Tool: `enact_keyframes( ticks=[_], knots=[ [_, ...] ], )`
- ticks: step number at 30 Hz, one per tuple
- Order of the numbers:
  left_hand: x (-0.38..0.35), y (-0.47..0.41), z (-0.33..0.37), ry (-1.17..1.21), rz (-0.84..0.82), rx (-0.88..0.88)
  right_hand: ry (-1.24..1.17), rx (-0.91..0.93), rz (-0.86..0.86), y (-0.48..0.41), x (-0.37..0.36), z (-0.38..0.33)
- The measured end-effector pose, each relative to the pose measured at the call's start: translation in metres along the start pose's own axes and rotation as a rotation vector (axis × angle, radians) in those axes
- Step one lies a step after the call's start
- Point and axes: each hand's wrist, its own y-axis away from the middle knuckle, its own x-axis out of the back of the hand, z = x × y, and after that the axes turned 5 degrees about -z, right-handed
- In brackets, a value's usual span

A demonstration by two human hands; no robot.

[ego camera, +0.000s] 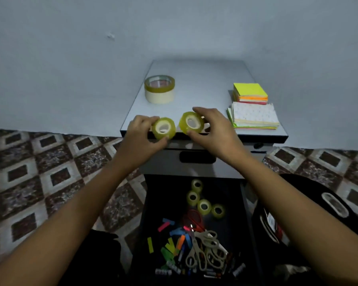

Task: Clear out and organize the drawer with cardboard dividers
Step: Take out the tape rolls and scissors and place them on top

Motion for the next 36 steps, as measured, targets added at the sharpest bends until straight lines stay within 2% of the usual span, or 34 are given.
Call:
enact_keyframes(
  ticks=[9,18,24,28,30,33,36],
  knots=[
    [0.017,-0.069,-0.016,-0.053,-0.071,0.296,0.067,-0.121,-0.099,-0.082,-0.034,0.003],
    [0.014,-0.083,-0.02,0.065,-0.035,0.322,-0.018,-0.119,0.004,-0.107,-0.056,-0.001],
    [0.013,-0.079,-0.027,0.058,-0.028,0.285,-0.019,-0.109,-0.003,-0.097,-0.045,0.0],
    [0.007,-0.043,-0.014,0.048,0.116,0.07,-0.035,-0.053,0.01,-0.059,-0.022,0.0],
    [-0.002,-0.016,-0.003,0.053,0.129,-0.033,-0.064,-0.049,-0.033,-0.03,-0.014,0.002],
    [-0.029,0.024,0.001,0.101,-0.027,-0.079,-0.099,-0.077,-0.052,0.013,-0.012,0.017],
    [-0.067,0.055,-0.006,0.127,-0.239,-0.013,-0.076,-0.151,-0.096,0.054,-0.024,0.045]
  ],
)
